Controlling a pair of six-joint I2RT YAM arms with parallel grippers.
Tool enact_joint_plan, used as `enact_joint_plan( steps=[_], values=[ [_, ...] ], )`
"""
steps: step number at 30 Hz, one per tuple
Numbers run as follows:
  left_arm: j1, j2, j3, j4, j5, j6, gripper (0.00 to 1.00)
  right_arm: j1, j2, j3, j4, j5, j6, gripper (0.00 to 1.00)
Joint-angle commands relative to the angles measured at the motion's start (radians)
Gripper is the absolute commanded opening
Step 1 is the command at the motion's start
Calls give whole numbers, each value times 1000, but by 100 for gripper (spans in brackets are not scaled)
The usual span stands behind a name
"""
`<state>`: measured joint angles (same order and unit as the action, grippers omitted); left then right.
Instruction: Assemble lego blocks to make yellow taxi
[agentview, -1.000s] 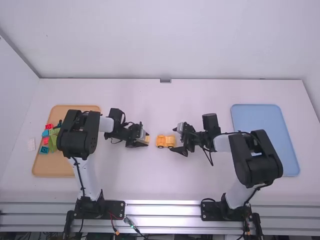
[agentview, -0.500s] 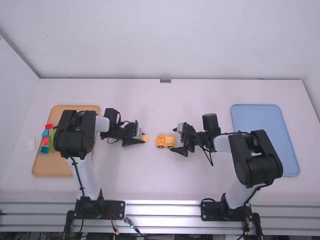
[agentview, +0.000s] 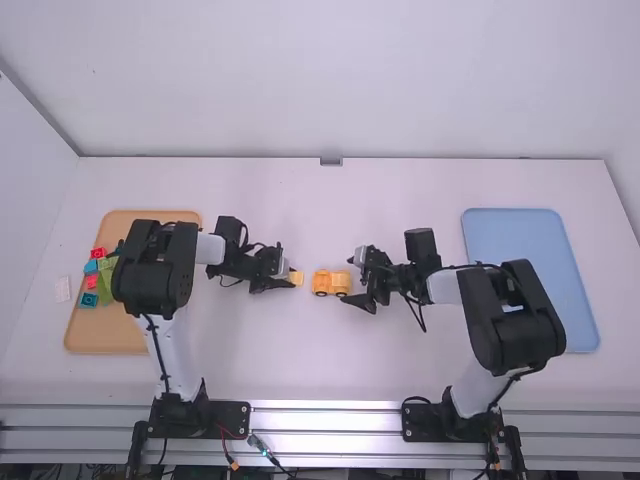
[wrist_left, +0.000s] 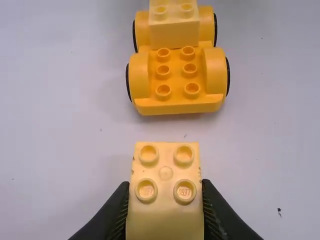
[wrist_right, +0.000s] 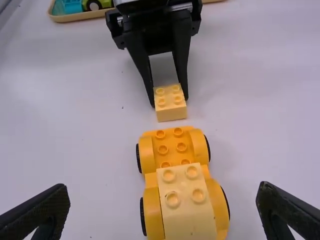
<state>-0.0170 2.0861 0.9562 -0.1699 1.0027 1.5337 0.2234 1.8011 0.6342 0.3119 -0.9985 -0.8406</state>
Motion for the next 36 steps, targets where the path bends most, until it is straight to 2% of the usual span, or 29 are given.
enact_joint_plan(
  steps=[1,5,13,23,29,34,36],
  values=[
    [7,0,2,-8,10,-2,23,0,21,-7,-3,5,3,99],
    [-4,-33,9,-37,27,0,29,0,90,-5,74,-7,-4,99],
    [-22,-95,45,-143,33,-2,29,0,272,10,327,-103,7,99],
    [-113,-111,69,-83,22,-161,27,0,366,89,336,-109,29,99],
    [-159,-111,69,-43,21,-249,27,26,385,107,332,-129,-21,100],
    [-182,-111,61,11,-5,-343,24,54,385,107,336,-92,-24,92],
    [-193,-111,43,38,-13,-344,24,64,385,106,336,-66,-23,82]
  ],
)
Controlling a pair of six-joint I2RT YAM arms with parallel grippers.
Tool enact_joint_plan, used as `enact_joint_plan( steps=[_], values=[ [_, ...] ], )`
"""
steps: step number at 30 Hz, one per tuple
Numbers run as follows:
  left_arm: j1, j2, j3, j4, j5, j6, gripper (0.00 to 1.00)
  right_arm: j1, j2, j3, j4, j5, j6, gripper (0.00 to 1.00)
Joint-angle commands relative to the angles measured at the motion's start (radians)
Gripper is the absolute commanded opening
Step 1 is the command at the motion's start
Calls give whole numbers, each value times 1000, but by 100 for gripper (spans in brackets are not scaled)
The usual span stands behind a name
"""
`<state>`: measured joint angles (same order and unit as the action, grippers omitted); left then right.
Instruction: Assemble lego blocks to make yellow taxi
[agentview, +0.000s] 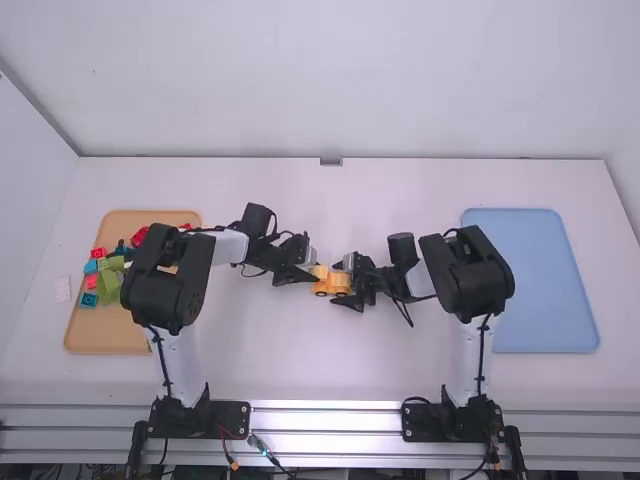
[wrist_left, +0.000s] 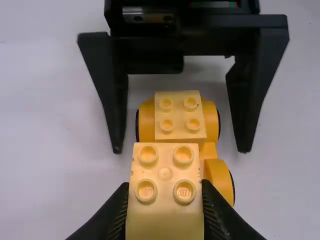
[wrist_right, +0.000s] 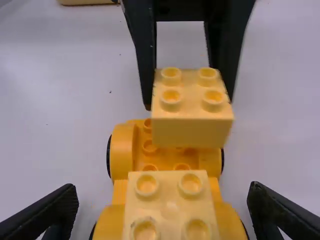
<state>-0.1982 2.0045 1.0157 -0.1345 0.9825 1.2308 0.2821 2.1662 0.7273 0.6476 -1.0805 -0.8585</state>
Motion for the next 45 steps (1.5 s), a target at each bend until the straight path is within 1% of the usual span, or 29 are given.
enact_joint_plan(
  steps=[1,5,9,12,18,22,24,28,32,41,45],
  values=[
    [-10,-29,-26,12,-2,-42,24,7,19,13,0,21,-5,77],
    [-13,-29,-47,38,-4,-67,25,7,19,13,0,33,2,66],
    [-20,-29,-63,57,-3,-75,27,7,19,13,0,31,2,63],
    [-34,-29,-69,69,-5,-73,28,7,19,13,-3,33,2,62],
    [-40,-29,-69,68,-6,-72,27,7,19,13,-5,34,2,62],
    [-38,-29,-69,62,-40,-75,27,7,19,13,-5,33,2,62],
    [-39,-29,-76,64,-42,-75,38,7,19,13,-5,33,2,62],
    [-43,-29,-92,92,-42,-76,77,7,19,13,-7,33,2,63],
    [-43,-30,-92,112,-30,-75,83,7,19,13,-14,34,2,64],
    [-27,-73,-43,108,-33,-116,88,3,19,13,-26,34,-2,65],
    [-16,-118,-18,69,-35,-120,88,-2,19,13,-26,34,-2,65]
  ],
)
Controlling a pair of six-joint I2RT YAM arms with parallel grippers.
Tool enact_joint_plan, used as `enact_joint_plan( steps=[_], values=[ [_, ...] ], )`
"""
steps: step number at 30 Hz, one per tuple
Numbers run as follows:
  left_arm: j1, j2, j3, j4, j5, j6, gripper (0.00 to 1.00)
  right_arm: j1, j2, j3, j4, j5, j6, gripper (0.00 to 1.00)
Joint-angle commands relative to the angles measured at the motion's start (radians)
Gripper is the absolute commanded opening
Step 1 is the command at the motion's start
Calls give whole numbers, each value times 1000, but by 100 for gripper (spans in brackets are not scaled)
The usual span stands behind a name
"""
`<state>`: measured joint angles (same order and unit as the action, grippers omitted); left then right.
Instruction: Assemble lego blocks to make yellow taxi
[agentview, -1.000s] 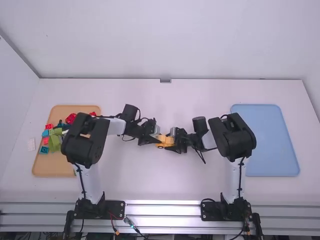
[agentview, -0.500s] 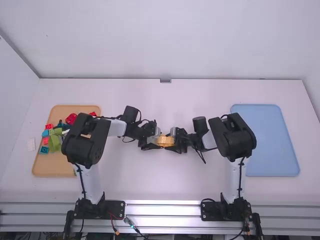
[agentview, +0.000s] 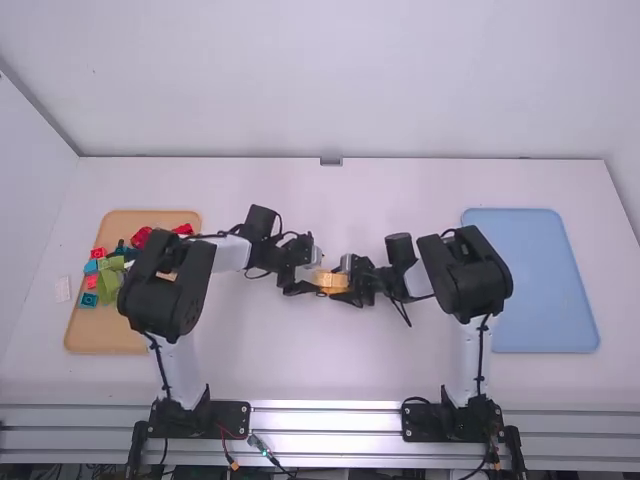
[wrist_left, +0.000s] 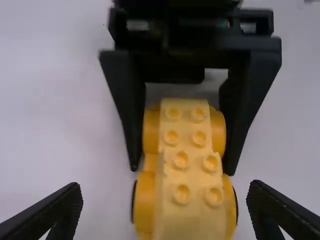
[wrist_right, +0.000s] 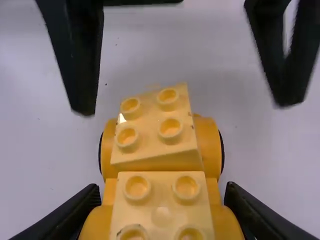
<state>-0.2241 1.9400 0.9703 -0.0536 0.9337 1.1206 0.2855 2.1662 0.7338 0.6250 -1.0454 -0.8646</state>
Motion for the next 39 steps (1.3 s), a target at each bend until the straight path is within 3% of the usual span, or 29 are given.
enact_joint_plan(
  steps=[1,2,3,5,6,14,29,39],
  values=[
    [10,-60,34,-24,15,-10,89,-6,19,6,-3,-1,4,65],
    [6,-67,40,-35,18,-10,87,-6,19,6,-4,-1,4,65],
    [2,-72,47,-51,18,-9,75,-5,19,7,-4,-1,4,65],
    [1,-74,53,-74,19,-11,20,-4,19,6,-3,-1,4,66],
    [1,-74,53,-80,18,-25,2,-4,19,6,-3,-1,4,66],
    [-12,-74,28,-132,2,-58,2,-4,19,6,-3,-1,5,66],
    [-65,-53,-108,142,-136,-239,2,-4,19,7,-4,-2,4,66],
    [-67,-38,-111,147,-175,-265,2,-4,19,7,-3,-1,5,65]
  ],
)
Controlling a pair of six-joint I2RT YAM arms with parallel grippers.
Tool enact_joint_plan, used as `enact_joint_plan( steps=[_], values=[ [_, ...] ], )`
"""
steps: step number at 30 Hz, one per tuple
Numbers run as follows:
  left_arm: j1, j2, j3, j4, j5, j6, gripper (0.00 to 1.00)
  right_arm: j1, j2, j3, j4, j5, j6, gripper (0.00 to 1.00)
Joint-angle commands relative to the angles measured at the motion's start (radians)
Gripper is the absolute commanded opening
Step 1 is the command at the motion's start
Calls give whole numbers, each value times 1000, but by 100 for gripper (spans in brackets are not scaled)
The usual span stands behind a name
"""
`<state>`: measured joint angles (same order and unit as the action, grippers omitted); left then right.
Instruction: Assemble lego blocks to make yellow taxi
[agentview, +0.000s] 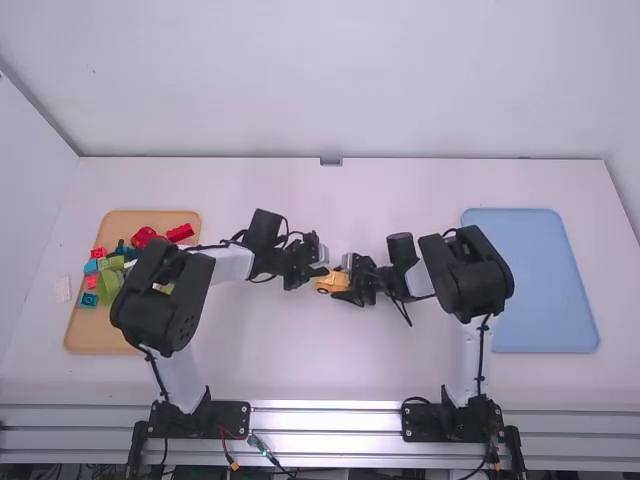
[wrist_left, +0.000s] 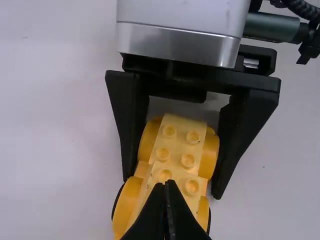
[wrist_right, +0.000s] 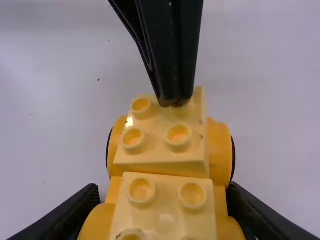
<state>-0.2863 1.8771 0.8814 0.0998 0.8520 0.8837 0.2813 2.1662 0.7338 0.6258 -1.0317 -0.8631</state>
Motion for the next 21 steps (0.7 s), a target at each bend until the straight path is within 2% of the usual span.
enact_joint_plan(
  steps=[1,3,4,5,7,10,11,12,20,21],
  values=[
    [-1,25,-21,4,-81,-27,2,0,19,6,-4,-14,2,66],
    [2,24,-21,17,-70,-27,2,0,19,7,-5,-15,3,66],
    [1,23,-22,23,-64,-24,10,0,19,6,-5,-15,3,67],
    [-3,21,-22,26,-64,-15,32,0,19,6,-5,-14,3,67],
    [-2,21,-21,34,-64,-18,40,0,19,7,-4,-15,3,67],
    [6,19,-21,53,-55,-24,80,0,19,7,-4,-12,3,66],
    [6,17,-21,54,-50,-24,85,0,19,7,-5,-9,3,66],
    [3,9,-21,55,-47,-24,99,0,19,7,-4,2,8,65],
    [-1,-10,-21,70,-40,-20,99,0,19,15,-5,16,29,64],
    [0,-10,-21,74,-27,-20,93,0,19,19,-6,15,29,64]
  ],
)
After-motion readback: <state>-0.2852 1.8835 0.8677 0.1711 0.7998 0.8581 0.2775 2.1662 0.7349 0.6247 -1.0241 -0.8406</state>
